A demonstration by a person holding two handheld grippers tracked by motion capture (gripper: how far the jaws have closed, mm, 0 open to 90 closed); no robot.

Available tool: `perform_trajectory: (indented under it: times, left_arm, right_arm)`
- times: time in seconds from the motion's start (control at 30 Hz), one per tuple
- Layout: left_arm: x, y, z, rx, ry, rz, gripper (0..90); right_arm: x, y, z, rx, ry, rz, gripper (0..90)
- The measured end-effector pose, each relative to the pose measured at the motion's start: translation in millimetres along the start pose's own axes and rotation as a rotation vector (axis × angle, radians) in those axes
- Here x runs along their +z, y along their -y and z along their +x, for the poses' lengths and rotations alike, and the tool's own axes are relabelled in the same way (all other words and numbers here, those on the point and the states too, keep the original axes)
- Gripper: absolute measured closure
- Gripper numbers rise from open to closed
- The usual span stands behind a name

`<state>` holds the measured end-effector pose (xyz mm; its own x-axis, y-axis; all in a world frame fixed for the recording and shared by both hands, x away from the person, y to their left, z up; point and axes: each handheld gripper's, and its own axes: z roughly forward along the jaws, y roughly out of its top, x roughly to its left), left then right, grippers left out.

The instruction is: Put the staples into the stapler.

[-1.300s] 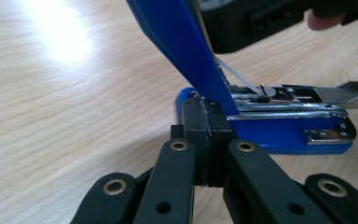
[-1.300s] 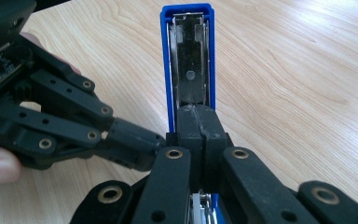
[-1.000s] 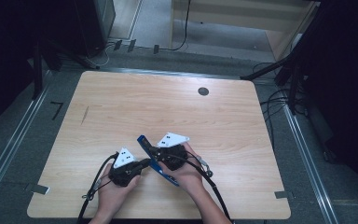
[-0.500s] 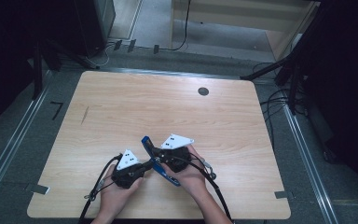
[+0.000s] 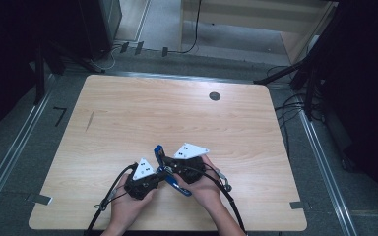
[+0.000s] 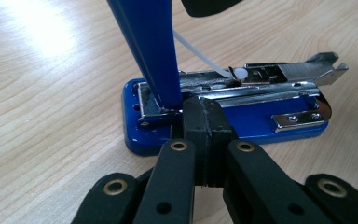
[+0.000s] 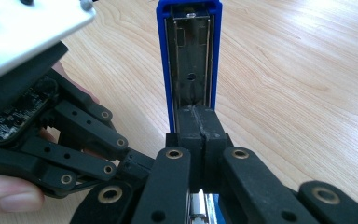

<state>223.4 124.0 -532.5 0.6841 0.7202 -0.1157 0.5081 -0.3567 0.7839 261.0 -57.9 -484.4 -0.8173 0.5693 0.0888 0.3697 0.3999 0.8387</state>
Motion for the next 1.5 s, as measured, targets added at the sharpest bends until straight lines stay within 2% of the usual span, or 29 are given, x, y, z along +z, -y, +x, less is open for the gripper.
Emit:
perform_trajectory:
  times: [0.17, 0.87, 1.0, 1.5]
  left_arm:
    - [1.1, -0.7, 0.0, -0.006, 0.005, 0.000, 90.0]
    - [1.6, -0.7, -2.5, 0.019, -0.004, 0.001, 90.0]
    - [2.2, -1.1, -3.7, 0.023, 0.010, 0.005, 90.0]
    - [2.8, -1.0, -5.3, 0.030, 0.019, 0.005, 90.0]
  right_arm:
    - [-2.8, 0.1, 0.2, 0.002, 0.000, 0.001, 90.0]
    - [-9.6, 3.8, 1.1, 0.003, 0.009, -0.004, 90.0]
    - [-11.0, 4.7, 1.3, 0.002, 0.011, -0.004, 90.0]
    - [-13.5, 6.6, 2.6, 0.007, 0.015, -0.006, 90.0]
